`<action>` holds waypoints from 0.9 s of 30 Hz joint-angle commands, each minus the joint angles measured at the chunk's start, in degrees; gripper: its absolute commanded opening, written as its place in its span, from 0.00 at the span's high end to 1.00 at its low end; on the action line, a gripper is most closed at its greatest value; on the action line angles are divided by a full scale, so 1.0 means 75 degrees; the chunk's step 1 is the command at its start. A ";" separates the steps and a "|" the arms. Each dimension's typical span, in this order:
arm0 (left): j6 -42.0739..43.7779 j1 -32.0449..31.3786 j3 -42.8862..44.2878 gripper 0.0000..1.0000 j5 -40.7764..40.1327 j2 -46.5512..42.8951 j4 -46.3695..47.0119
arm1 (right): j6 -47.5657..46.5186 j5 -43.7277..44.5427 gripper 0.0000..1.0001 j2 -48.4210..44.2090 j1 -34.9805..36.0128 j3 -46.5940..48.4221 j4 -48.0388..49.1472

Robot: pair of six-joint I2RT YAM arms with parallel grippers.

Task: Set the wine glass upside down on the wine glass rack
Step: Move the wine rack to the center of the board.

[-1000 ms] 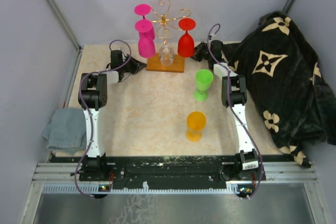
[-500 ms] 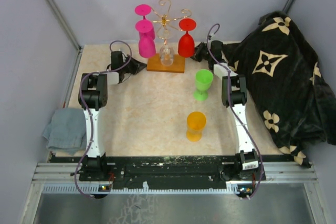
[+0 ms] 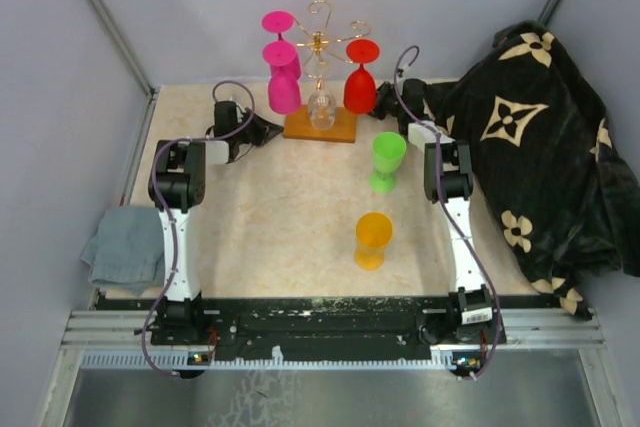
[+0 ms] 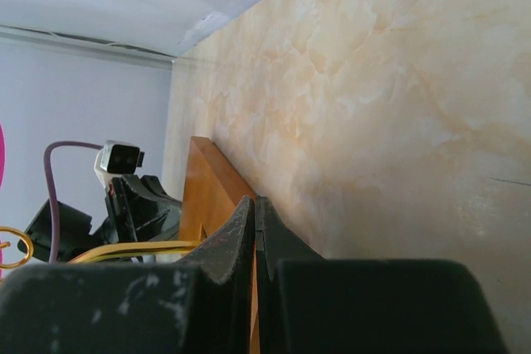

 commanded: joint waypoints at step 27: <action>0.0054 -0.0323 -0.0911 0.95 0.0231 -0.0750 -0.0154 | -0.0504 -0.0588 1.00 -0.0597 0.0179 -0.0655 -0.0759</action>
